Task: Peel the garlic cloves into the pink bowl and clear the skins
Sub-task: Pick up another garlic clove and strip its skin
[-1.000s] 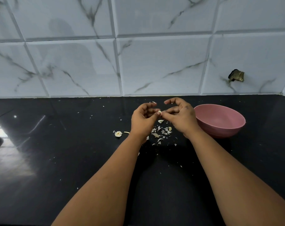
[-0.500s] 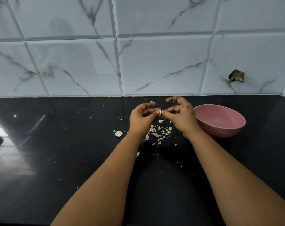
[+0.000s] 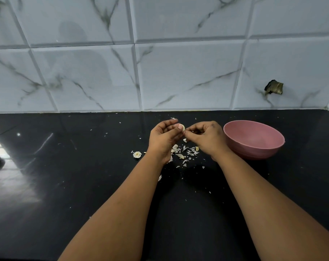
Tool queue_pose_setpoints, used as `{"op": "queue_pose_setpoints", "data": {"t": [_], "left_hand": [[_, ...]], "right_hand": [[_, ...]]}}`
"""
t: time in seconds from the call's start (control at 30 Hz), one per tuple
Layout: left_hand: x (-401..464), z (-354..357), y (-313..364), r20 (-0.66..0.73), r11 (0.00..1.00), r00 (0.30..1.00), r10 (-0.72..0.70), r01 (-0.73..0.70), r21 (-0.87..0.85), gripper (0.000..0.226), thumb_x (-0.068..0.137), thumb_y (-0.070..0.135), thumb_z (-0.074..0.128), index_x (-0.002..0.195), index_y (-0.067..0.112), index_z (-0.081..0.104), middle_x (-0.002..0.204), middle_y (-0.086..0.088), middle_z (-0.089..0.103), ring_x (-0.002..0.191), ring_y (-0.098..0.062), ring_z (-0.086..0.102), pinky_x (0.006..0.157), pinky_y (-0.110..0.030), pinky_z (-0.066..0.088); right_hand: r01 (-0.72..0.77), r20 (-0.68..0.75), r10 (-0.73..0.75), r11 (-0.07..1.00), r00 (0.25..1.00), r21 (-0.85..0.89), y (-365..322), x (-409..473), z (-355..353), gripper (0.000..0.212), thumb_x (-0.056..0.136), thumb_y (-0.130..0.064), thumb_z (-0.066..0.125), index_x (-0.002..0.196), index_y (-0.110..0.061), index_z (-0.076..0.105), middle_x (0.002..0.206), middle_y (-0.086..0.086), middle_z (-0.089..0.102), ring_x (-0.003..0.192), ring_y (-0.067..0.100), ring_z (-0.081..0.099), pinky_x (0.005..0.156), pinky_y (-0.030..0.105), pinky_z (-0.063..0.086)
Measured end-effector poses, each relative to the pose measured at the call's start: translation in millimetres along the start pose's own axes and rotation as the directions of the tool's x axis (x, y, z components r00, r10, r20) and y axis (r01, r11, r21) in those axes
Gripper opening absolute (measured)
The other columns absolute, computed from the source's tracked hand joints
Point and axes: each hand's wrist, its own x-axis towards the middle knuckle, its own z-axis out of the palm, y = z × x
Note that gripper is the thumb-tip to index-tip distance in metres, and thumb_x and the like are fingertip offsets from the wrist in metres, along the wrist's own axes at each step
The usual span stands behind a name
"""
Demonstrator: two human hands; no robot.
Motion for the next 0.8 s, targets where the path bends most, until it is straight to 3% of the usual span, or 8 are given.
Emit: {"op": "queue_pose_setpoints", "data": {"t": [0.13,0.27,0.37,0.47,0.6,0.8], "left_hand": [[0.6,-1.5,-0.7,0.01,0.999,1.0,0.017,-0.017,0.03,0.017,0.086,-0.011,0.064,0.095,0.003,0.065,0.08,-0.008,0.067,0.073,-0.013,0.07,0.07,-0.025,0.058],[1.4,-3.9,-4.6,0.015,1.0,1.0,0.011,-0.011,0.02,0.013,0.085,-0.011,0.064,0.09,0.001,0.069,0.078,-0.005,0.072,0.079,-0.016,0.071,0.076,-0.026,0.059],[3.1,-1.8,-5.1,0.016,1.0,1.0,0.01,-0.01,0.004,0.013,0.085,-0.011,0.064,0.089,0.0,0.068,0.078,-0.006,0.071,0.079,-0.017,0.072,0.076,-0.026,0.059],[2.4,1.2,-6.2,0.005,1.0,1.0,0.017,-0.017,0.013,0.013,0.086,-0.011,0.064,0.088,0.002,0.068,0.078,-0.006,0.07,0.078,-0.016,0.071,0.073,-0.023,0.058],[2.5,-0.6,-8.6,0.007,0.999,0.999,0.036,-0.036,0.034,0.014,0.086,-0.01,0.064,0.087,0.003,0.067,0.079,-0.004,0.071,0.08,-0.016,0.07,0.076,-0.026,0.059],[0.1,-4.6,-6.5,0.032,0.994,0.997,0.076,-0.078,0.076,0.013,0.082,-0.01,0.068,0.086,0.002,0.069,0.077,-0.007,0.071,0.078,-0.018,0.071,0.073,-0.025,0.057]], "right_hand": [[0.035,-0.009,-0.035,0.999,0.999,-0.025,-2.5,-2.3,-0.2,0.009,0.08,-0.026,0.076,0.072,-0.022,0.078,0.061,-0.013,0.07,0.056,-0.005,0.061,0.053,0.005,0.04],[0.061,-0.01,-0.061,0.998,0.998,-0.003,-0.5,-2.8,-0.2,0.012,0.082,-0.025,0.073,0.071,-0.024,0.077,0.06,-0.012,0.07,0.057,-0.003,0.064,0.054,0.005,0.041],[0.08,-0.015,-0.08,0.997,0.997,-0.006,0.0,0.2,-2.0,0.014,0.081,-0.022,0.073,0.068,-0.026,0.076,0.06,-0.011,0.07,0.059,0.001,0.067,0.058,0.009,0.047],[0.07,-0.023,-0.071,0.998,0.997,-0.004,2.7,3.3,-1.9,0.015,0.08,-0.021,0.073,0.066,-0.026,0.074,0.062,-0.008,0.071,0.063,0.009,0.07,0.064,0.022,0.056],[0.015,-0.035,-0.012,0.998,0.999,0.061,6.6,4.0,1.7,0.016,0.081,-0.022,0.072,0.065,-0.024,0.073,0.062,-0.003,0.071,0.064,0.015,0.071,0.067,0.029,0.058],[0.049,-0.021,-0.049,0.999,0.999,-0.007,1.0,-4.6,1.1,0.015,0.079,-0.028,0.072,0.064,-0.027,0.073,0.06,-0.012,0.07,0.059,0.003,0.067,0.055,0.01,0.048]]}}
